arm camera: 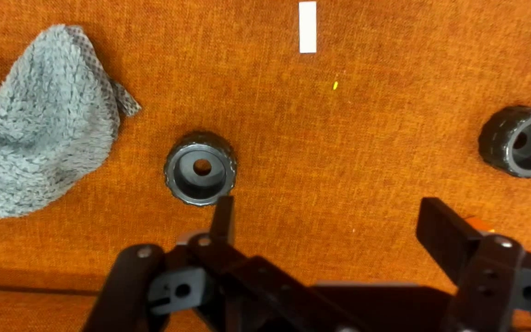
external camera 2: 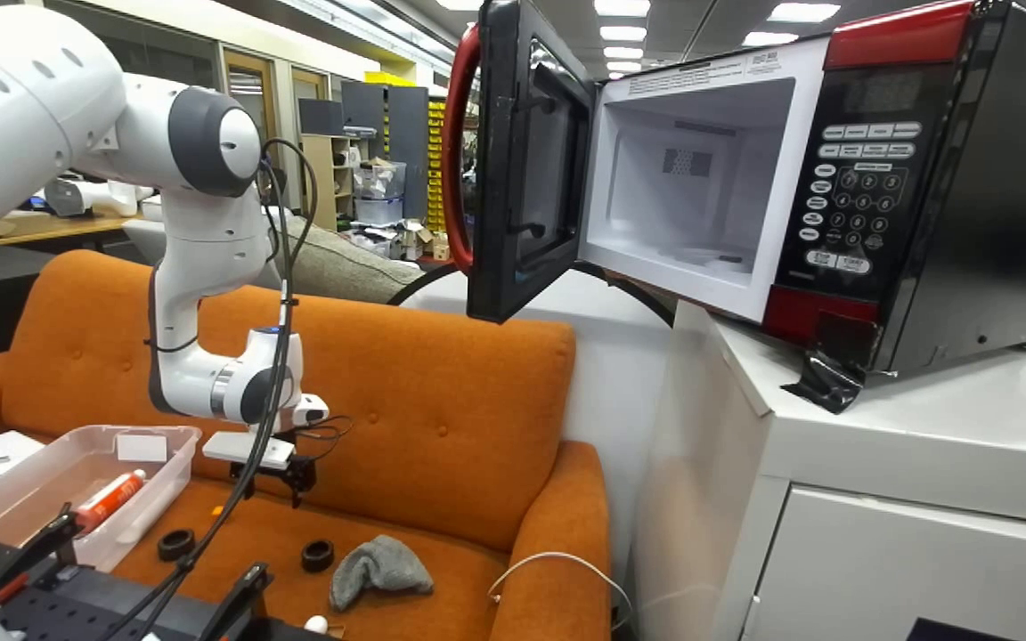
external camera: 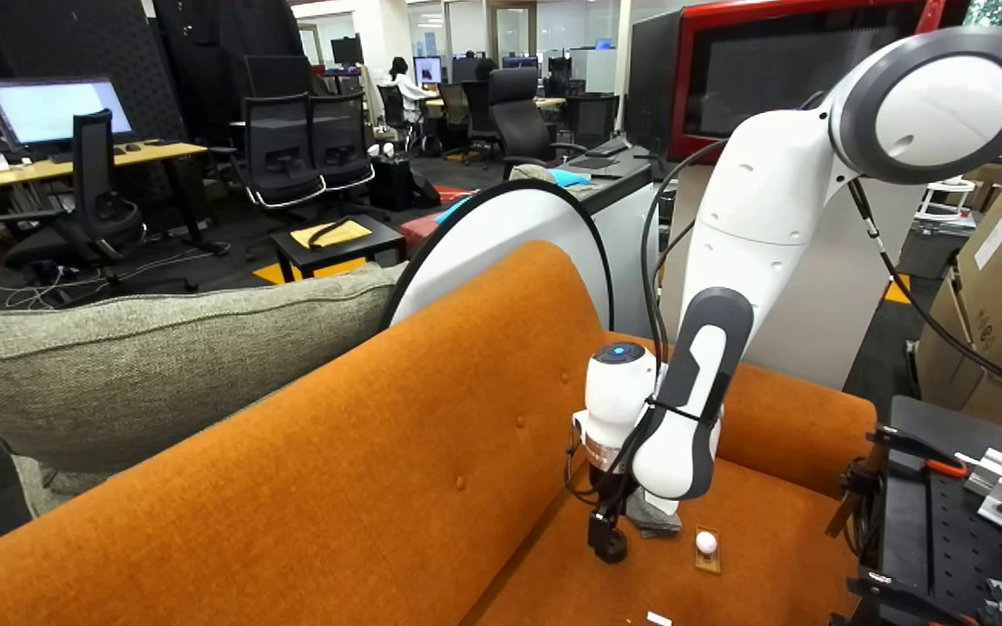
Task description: Move the black disc to the left
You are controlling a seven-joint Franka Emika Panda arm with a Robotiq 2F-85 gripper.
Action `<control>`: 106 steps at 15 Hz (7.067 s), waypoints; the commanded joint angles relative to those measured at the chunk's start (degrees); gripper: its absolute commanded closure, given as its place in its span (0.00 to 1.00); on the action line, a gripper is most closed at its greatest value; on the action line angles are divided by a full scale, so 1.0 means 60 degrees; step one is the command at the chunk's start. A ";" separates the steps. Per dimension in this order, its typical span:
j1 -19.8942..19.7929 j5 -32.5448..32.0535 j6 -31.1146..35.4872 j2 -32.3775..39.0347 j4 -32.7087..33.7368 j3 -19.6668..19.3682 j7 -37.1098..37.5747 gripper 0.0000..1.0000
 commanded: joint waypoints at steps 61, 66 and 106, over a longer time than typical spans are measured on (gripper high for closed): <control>0.1188 -0.0164 0.1727 0.0151 0.0212 -0.0299 0.0334 0.96; 0.1134 -0.0457 0.2272 -0.0142 -0.0450 0.0181 -0.0100 0.96; 0.1984 -0.2303 -0.0081 0.1290 0.0098 0.1038 -0.1689 0.00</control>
